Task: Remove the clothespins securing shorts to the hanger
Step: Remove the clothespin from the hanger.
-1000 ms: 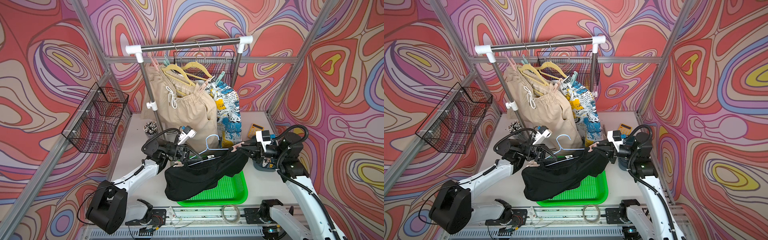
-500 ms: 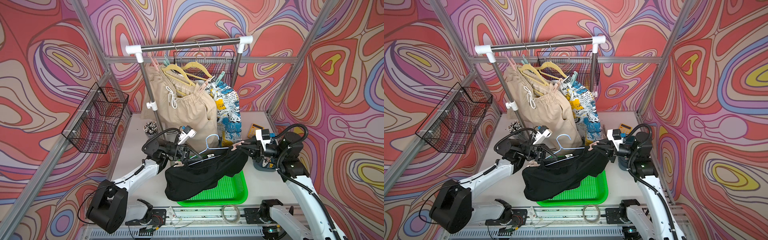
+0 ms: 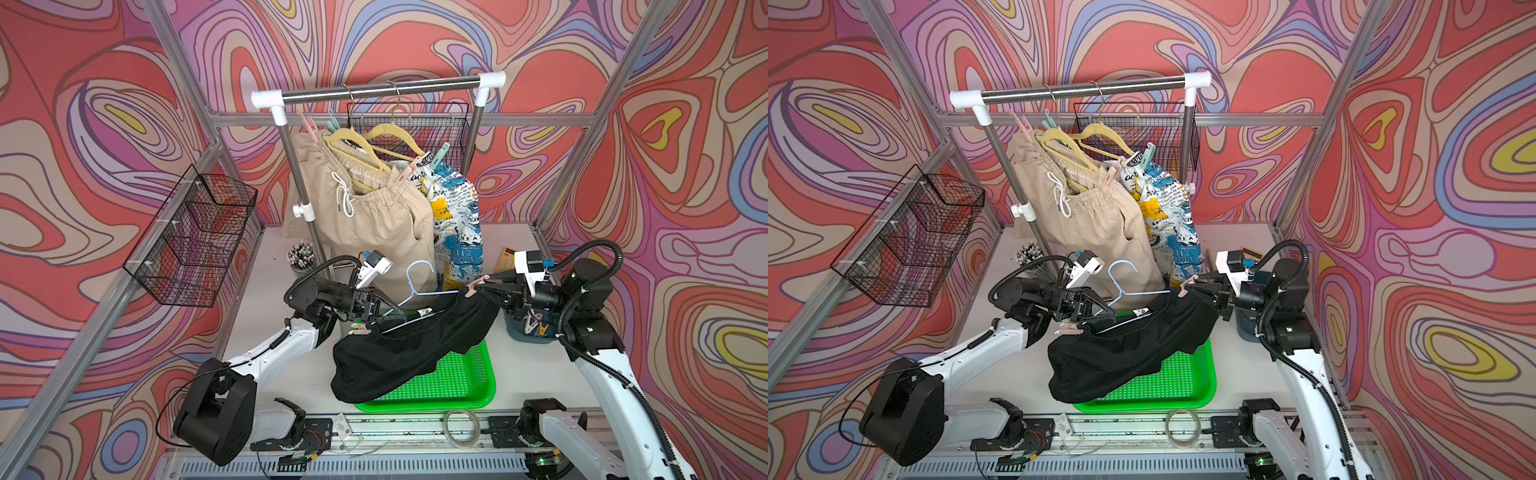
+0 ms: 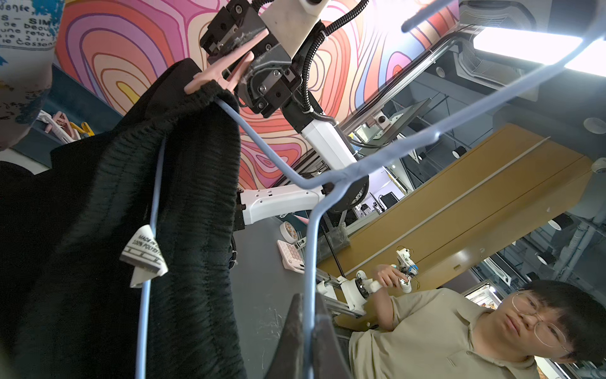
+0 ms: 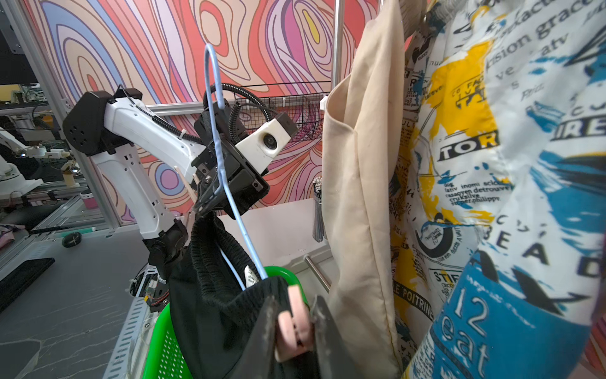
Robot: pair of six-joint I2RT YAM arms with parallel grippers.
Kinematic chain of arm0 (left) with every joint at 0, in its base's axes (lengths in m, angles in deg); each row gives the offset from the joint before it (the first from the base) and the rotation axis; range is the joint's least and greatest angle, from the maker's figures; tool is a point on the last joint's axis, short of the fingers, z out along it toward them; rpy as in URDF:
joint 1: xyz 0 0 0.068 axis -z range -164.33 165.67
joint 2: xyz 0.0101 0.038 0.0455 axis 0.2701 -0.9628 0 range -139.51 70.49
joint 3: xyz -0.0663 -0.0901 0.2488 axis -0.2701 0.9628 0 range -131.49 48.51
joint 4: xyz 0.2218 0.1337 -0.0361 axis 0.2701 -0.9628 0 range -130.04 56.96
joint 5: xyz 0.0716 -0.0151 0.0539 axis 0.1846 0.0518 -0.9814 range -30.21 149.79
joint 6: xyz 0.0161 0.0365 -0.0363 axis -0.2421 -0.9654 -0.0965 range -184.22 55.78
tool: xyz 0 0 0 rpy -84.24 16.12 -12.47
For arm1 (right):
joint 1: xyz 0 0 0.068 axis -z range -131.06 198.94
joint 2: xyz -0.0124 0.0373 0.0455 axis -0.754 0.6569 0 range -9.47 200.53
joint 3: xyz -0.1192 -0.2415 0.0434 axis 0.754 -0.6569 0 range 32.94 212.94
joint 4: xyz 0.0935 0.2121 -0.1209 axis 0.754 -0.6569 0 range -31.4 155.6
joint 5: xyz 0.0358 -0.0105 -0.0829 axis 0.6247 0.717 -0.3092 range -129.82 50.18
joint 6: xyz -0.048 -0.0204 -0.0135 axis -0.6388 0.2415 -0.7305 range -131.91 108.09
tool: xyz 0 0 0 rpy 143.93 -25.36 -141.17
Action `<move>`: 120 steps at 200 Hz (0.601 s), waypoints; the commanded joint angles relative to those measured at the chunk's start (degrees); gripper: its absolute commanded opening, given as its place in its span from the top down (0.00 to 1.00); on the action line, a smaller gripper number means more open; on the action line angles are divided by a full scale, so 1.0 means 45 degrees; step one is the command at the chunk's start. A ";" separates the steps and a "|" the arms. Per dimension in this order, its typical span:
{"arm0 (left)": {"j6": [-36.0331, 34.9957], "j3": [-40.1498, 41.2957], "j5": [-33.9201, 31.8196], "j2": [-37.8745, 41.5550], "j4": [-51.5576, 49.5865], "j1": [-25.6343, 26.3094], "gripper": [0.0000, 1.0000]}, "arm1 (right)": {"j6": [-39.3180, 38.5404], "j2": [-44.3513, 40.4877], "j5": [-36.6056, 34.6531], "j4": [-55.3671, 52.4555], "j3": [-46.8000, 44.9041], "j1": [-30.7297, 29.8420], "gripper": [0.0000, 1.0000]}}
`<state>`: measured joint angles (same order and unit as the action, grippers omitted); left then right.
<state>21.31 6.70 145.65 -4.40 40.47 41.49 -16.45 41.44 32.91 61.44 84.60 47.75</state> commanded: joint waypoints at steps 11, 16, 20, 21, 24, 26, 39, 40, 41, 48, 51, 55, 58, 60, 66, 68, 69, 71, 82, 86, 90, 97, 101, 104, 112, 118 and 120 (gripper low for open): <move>0.0015 -0.0145 0.0030 -0.0149 0.0991 -0.0055 1.00 | 0.0284 0.0685 0.1117 -0.0194 0.0889 0.0045 1.00; 0.0032 -0.0146 0.0038 -0.0164 0.1006 -0.0054 1.00 | 0.0364 0.0828 0.1196 -0.0224 0.0936 0.0052 1.00; 0.0016 -0.0145 0.0037 -0.0183 0.0990 -0.0055 1.00 | 0.0441 0.0953 0.1304 -0.0222 0.0969 0.0051 1.00; 0.0016 -0.0144 0.0039 -0.0188 0.0989 -0.0055 1.00 | 0.0471 0.0972 0.1340 -0.0215 0.0985 0.0041 1.00; 0.0015 -0.0159 0.0025 -0.0192 0.1005 -0.0050 1.00 | 0.0540 0.1059 0.1434 -0.0208 0.1008 0.0044 1.00; 0.0025 -0.0163 0.0022 -0.0203 0.0997 -0.0054 1.00 | 0.0583 0.1105 0.1474 -0.0203 0.1027 0.0048 1.00; 0.0015 -0.0193 0.0020 -0.0266 0.0994 -0.0055 1.00 | 0.0708 0.1326 0.1664 -0.0263 0.1088 0.0034 1.00; 0.0025 -0.0188 0.0020 -0.0269 0.0991 -0.0055 1.00 | 0.0711 0.1334 0.1687 -0.0284 0.1084 0.0042 1.00; 0.0030 -0.0186 0.0020 -0.0280 0.0999 -0.0055 1.00 | 0.0703 0.1338 0.1698 -0.0285 0.1071 0.0036 1.00; 0.0019 -0.0202 0.0020 -0.0305 0.0997 -0.0045 1.00 | 0.0698 0.1365 0.1709 -0.0288 0.1041 0.0030 1.00; 0.0045 -0.0203 0.0020 -0.0319 0.1006 -0.0054 1.00 | 0.0713 0.1330 0.1709 -0.0274 0.0991 0.0035 1.00; 0.0035 -0.0203 0.0020 -0.0338 0.1001 -0.0055 1.00 | 0.0696 0.1306 0.1712 -0.0261 0.0939 0.0040 1.00; 0.0037 -0.0203 0.0020 -0.0348 0.0989 -0.0040 1.00 | 0.0695 0.1261 0.1731 -0.0251 0.0900 0.0036 1.00; 0.0035 -0.0203 0.0020 -0.0349 0.1002 -0.0042 1.00 | 0.0695 0.1243 0.1739 -0.0233 0.0888 0.0042 1.00; 0.0035 -0.0203 0.0020 -0.0368 0.1001 -0.0054 1.00 | 0.0725 0.1144 0.1792 -0.0192 0.0810 0.0044 1.00; 0.0035 -0.0203 0.0020 -0.0369 0.1000 -0.0055 1.00 | 0.0722 0.1107 0.1798 -0.0169 0.0777 0.0034 1.00; 0.0035 -0.0203 0.0020 -0.0369 0.1004 -0.0055 1.00 | 0.0738 0.1097 0.1793 -0.0159 0.0762 0.0032 1.00; 0.0035 -0.0203 0.0020 -0.0359 0.0991 -0.0055 1.00 | 0.0750 0.1066 0.1793 -0.0112 0.0741 0.0036 1.00; 0.0040 -0.0218 0.0020 -0.0388 0.1005 -0.0050 1.00 | 0.1018 0.0907 0.1730 0.0147 0.0688 0.0030 1.00; 0.0035 -0.0222 0.0020 -0.0398 0.0993 -0.0055 1.00 | 0.1106 0.0884 0.1721 0.0244 0.0688 0.0043 1.00; 0.0035 -0.0223 0.0020 -0.0407 0.0990 -0.0040 1.00 | 0.1162 0.0847 0.1700 0.0269 0.0726 0.0046 1.00; 0.0042 -0.0234 0.0020 -0.0420 0.0994 -0.0055 1.00 | 0.1228 0.0824 0.1683 0.0244 0.0845 0.0032 1.00; 0.0035 -0.0223 0.0020 -0.0422 0.0994 -0.0040 1.00 | 0.1254 0.0820 0.1648 0.0231 0.0940 0.0032 1.00; 0.0037 -0.0227 0.0020 -0.0444 0.1003 -0.0053 1.00 | 0.1253 0.0832 0.1623 0.0160 0.1008 0.0031 1.00; 0.0035 -0.0223 0.0020 -0.0461 0.0990 -0.0049 1.00 | 0.1137 0.0863 0.1499 -0.0133 0.1238 0.0051 1.00; 0.0037 -0.0223 0.0020 -0.0466 0.1006 -0.0055 1.00 | 0.0952 0.0890 0.1335 -0.0479 0.1423 0.0045 1.00; 0.0035 -0.0233 0.0020 -0.0467 0.0992 -0.0055 1.00 | 0.0867 0.0892 0.1279 -0.0666 0.1497 0.0054 1.00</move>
<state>21.36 6.70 145.74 -6.21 40.52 41.49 -11.55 45.77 39.01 60.87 88.34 47.75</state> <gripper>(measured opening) 0.062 0.156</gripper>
